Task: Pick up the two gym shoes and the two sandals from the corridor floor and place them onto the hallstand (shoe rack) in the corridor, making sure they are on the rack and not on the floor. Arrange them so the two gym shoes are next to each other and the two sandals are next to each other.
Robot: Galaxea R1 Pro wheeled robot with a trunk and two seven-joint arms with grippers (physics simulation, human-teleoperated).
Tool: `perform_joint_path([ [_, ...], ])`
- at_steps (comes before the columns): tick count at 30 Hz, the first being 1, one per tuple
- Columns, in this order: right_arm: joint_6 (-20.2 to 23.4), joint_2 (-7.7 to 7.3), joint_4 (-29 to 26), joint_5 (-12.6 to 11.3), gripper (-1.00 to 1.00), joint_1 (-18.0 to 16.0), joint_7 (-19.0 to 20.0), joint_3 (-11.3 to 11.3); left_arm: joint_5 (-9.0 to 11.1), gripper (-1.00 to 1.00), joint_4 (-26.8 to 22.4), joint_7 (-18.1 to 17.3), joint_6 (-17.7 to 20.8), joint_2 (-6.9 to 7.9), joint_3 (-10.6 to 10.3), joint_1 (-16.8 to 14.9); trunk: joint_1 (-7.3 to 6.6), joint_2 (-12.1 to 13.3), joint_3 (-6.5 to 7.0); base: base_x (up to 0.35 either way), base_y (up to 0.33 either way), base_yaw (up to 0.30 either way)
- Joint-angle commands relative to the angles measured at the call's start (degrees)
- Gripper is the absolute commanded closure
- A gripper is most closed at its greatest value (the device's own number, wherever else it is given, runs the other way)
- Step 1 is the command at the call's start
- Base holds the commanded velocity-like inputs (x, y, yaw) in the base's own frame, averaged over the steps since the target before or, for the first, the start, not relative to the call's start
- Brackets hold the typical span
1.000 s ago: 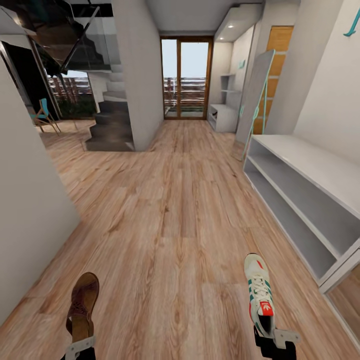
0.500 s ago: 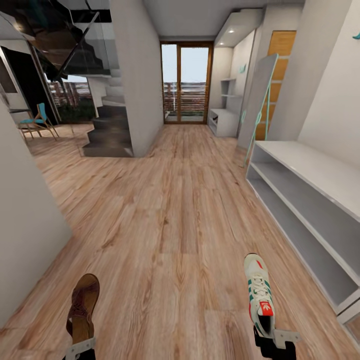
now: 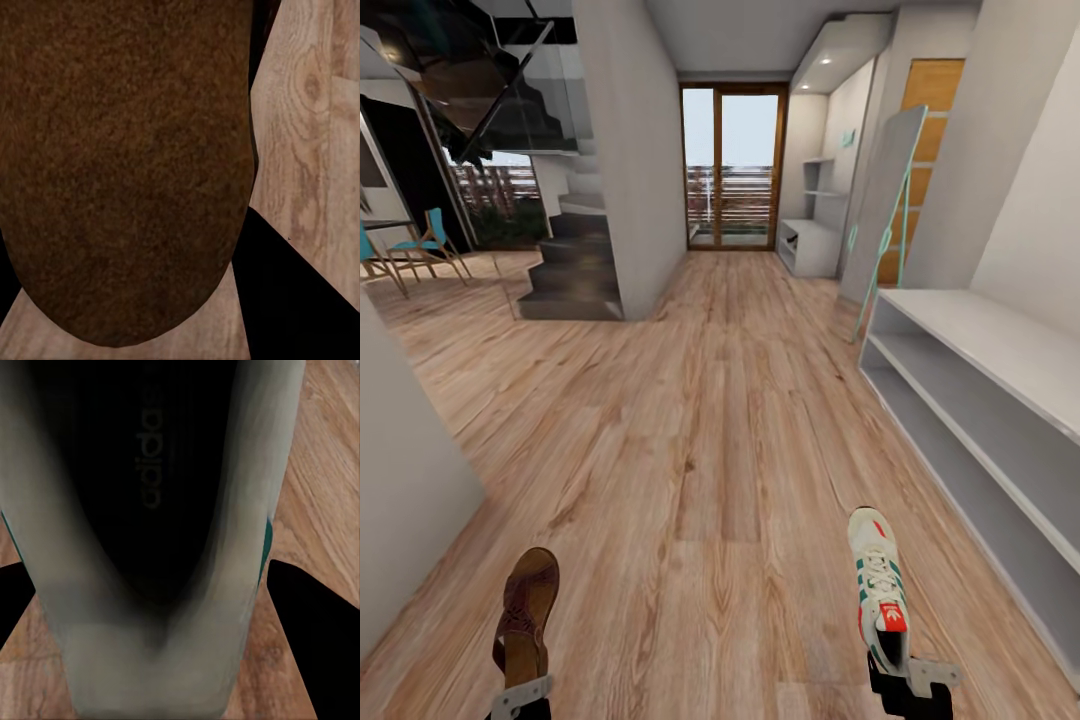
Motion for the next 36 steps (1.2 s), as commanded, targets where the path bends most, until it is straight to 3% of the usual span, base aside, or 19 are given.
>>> perform_joint_path([
  [1,-0.16,0.01,0.05,0.46,1.00,-0.04,-0.28,-0.20,-0.60,1.00,0.03,-0.12,-0.24,-0.03,0.49,-0.06,0.02,-0.02,-0.05,0.340,0.000,0.000],
  [36,-0.14,0.01,0.13,0.45,1.00,-0.04,-0.36,-0.20,-0.69,1.00,0.05,-0.12,-0.22,-0.03,0.48,-0.03,0.02,-0.02,-0.05,0.340,0.000,0.000],
])
